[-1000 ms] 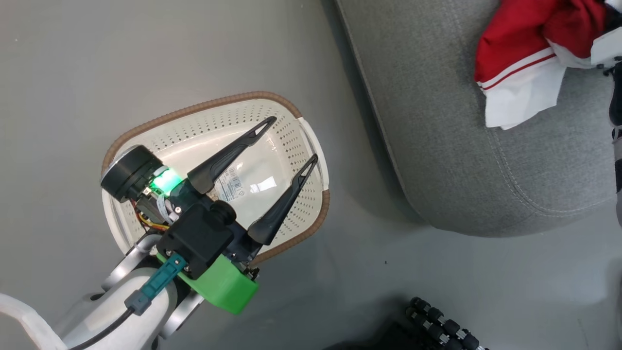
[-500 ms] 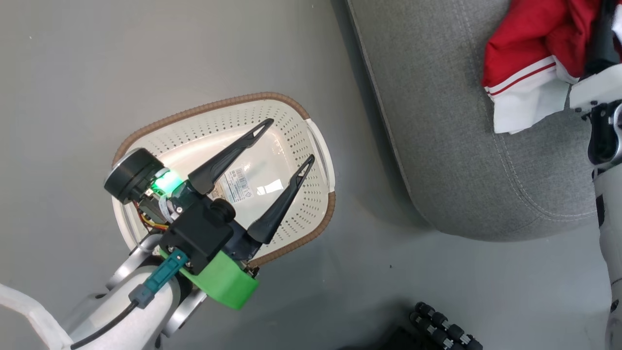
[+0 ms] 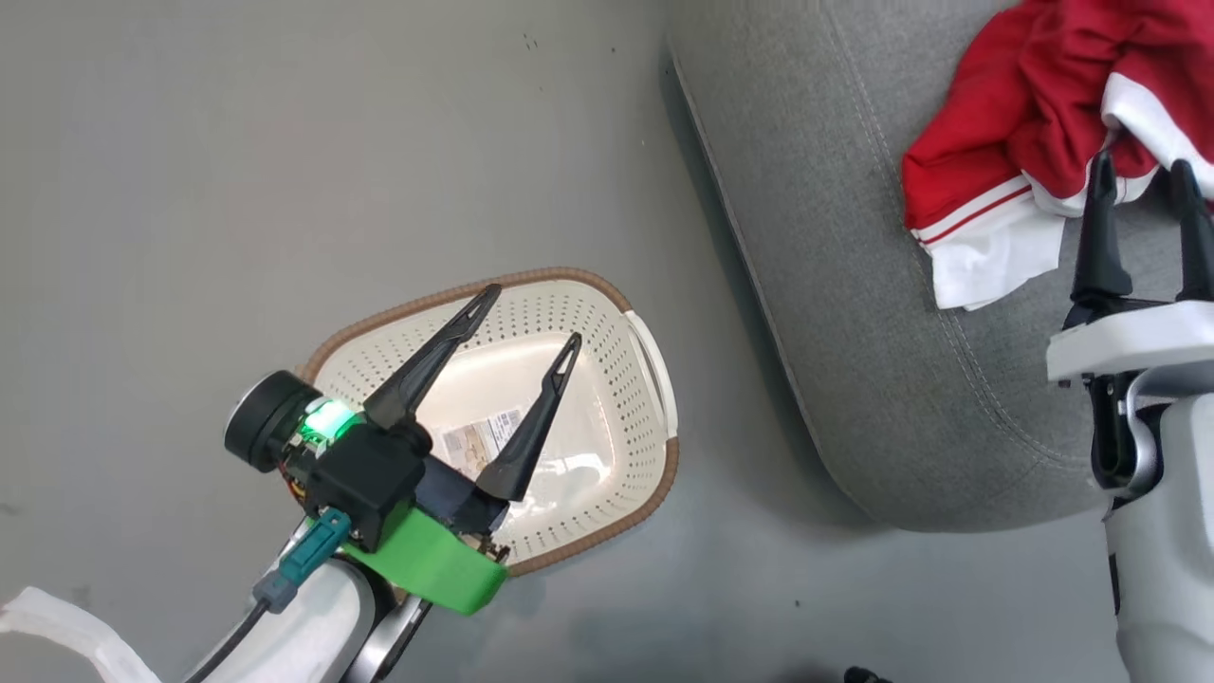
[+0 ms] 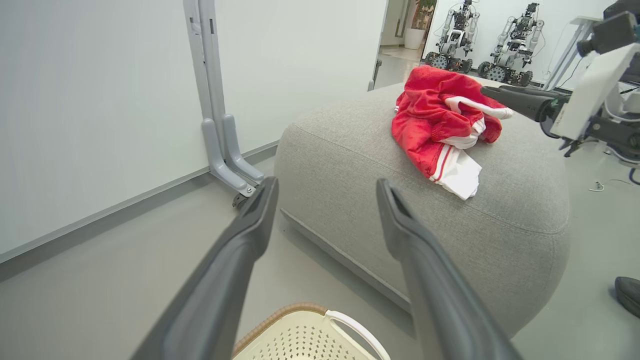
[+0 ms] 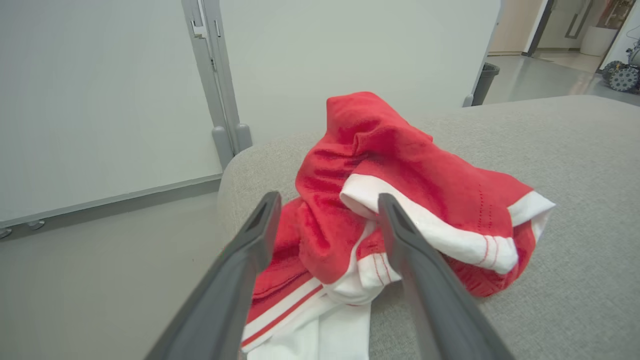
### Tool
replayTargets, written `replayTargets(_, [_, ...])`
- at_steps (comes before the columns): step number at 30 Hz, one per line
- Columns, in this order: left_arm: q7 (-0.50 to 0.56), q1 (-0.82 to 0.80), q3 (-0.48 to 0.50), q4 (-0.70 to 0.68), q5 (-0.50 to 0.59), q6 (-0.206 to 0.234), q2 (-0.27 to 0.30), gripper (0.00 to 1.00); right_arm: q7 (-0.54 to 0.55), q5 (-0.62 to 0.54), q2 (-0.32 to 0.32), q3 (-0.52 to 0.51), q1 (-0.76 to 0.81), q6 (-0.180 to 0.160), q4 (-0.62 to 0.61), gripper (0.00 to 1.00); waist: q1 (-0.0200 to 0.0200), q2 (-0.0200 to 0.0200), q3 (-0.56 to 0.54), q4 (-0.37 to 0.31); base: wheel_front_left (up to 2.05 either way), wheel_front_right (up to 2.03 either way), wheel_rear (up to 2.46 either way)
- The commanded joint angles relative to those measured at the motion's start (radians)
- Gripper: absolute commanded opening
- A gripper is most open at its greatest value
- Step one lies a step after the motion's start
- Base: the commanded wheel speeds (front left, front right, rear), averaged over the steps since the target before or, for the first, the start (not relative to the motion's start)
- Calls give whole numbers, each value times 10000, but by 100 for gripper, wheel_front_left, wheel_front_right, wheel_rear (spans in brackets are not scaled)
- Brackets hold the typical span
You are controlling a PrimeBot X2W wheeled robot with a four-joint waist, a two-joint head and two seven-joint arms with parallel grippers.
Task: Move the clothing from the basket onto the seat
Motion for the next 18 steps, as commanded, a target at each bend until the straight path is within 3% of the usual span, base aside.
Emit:
replayTargets(1, [-118, 211, 57, 130, -127, 89, -76, 100, -28, -146, 127, 34, 411, -10, -342, 100, 0, 0, -886, 579, 0, 0, 0])
replayTargets(8, [-522, 553, 476, 779, -489, 439, -327, 100, 127, -742, 706, 418, 1862, -10, -2215, 100, 0, 0, -1585, 1365, 0, 0, 0])
replayTargets(18, [-825, 1169, 1887, 1519, -813, 940, -448, 100, 823, -1243, 1157, 1181, 3107, -10, -3984, 100, 0, 0, -2207, 2423, 0, 0, 0])
